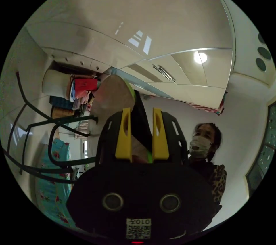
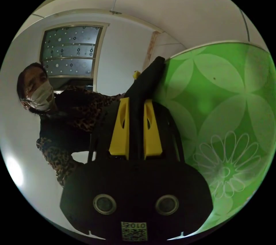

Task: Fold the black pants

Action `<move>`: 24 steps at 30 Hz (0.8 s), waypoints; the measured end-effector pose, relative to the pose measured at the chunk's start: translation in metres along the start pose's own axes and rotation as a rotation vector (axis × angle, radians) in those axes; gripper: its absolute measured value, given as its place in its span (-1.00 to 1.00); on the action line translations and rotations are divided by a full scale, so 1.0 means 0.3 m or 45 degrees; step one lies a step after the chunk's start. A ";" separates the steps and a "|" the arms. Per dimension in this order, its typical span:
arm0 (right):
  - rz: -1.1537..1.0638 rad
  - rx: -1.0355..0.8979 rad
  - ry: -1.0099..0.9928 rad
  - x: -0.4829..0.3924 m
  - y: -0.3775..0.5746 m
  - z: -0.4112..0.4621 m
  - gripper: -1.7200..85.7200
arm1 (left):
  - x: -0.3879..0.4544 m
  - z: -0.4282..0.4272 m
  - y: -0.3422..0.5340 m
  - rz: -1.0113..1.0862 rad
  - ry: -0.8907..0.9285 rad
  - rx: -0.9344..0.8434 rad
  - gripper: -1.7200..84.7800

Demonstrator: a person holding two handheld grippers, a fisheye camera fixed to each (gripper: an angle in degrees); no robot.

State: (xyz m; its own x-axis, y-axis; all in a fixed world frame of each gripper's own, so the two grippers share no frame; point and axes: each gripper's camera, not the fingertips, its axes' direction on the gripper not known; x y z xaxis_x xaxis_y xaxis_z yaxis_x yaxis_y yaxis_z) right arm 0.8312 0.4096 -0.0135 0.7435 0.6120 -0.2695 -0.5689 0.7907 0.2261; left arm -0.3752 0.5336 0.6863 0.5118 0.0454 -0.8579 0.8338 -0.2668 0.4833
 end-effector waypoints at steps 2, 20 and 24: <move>-0.006 0.026 0.058 -0.011 -0.007 0.007 -0.86 | 0.062 0.026 -0.006 0.089 -0.081 0.017 -0.87; -0.351 0.370 0.186 -0.366 0.403 0.015 -0.89 | 0.697 0.838 0.295 0.964 -0.854 -0.471 -0.96; -0.390 0.452 0.220 -0.481 0.538 0.027 -0.89 | 0.748 0.994 0.320 0.960 -0.746 -0.493 -0.96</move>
State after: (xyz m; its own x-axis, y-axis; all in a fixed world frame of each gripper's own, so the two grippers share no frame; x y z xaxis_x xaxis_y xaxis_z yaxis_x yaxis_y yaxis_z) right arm 0.6351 0.4488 0.0693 0.7717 0.3699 -0.5174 -0.1567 0.8990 0.4090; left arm -0.2420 0.2310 0.4882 0.8349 -0.5094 -0.2083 0.4000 0.3017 0.8655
